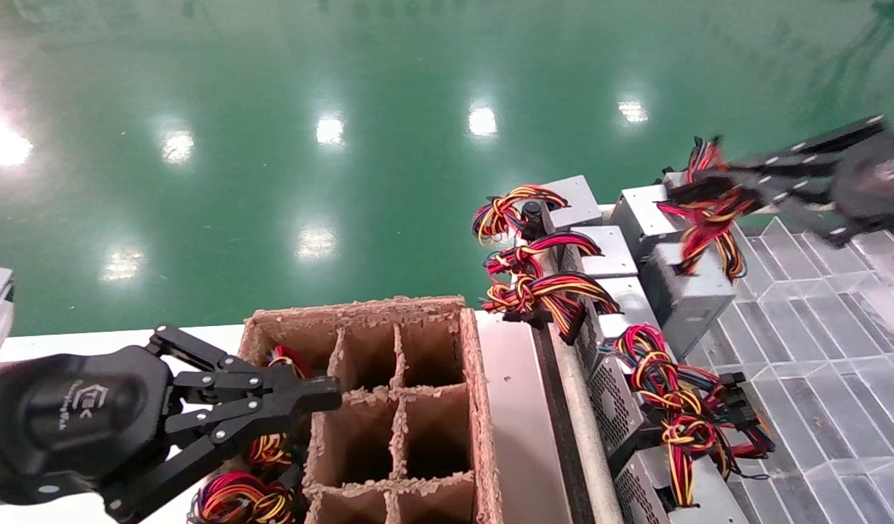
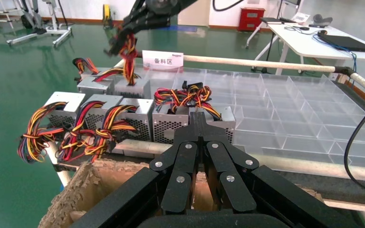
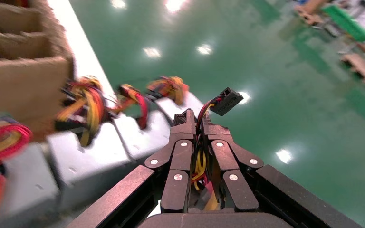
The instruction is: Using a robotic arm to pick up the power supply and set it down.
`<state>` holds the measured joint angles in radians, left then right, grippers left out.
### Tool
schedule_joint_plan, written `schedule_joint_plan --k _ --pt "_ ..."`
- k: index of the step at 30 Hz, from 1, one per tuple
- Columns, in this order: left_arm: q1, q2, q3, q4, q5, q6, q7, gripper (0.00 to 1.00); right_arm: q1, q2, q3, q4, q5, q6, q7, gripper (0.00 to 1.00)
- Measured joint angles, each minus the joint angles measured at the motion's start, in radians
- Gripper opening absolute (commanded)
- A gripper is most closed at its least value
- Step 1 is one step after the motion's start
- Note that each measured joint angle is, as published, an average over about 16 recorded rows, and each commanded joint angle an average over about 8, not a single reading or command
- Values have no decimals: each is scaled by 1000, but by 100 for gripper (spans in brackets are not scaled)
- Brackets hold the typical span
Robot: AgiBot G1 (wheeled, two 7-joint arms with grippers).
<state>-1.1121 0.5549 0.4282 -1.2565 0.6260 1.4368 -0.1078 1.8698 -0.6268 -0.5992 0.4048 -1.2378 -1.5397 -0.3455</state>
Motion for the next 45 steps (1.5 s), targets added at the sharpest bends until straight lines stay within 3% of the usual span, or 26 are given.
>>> schedule_joint_plan --k 4,12,25,45 --pt "0 0 0 0 0 0 0 0 -12 -24 -8 -13 0 -7 -2 2" --pt "0 0 0 0 0 0 0 0 -13 -34 -21 -4 -9 -4 19 99" --pt "0 0 0 0 0 0 0 0 22 4 -50 138 -59 7 141 100" --pt "0 0 0 0 0 0 0 0 72 90 -102 561 -200 47 506 100"
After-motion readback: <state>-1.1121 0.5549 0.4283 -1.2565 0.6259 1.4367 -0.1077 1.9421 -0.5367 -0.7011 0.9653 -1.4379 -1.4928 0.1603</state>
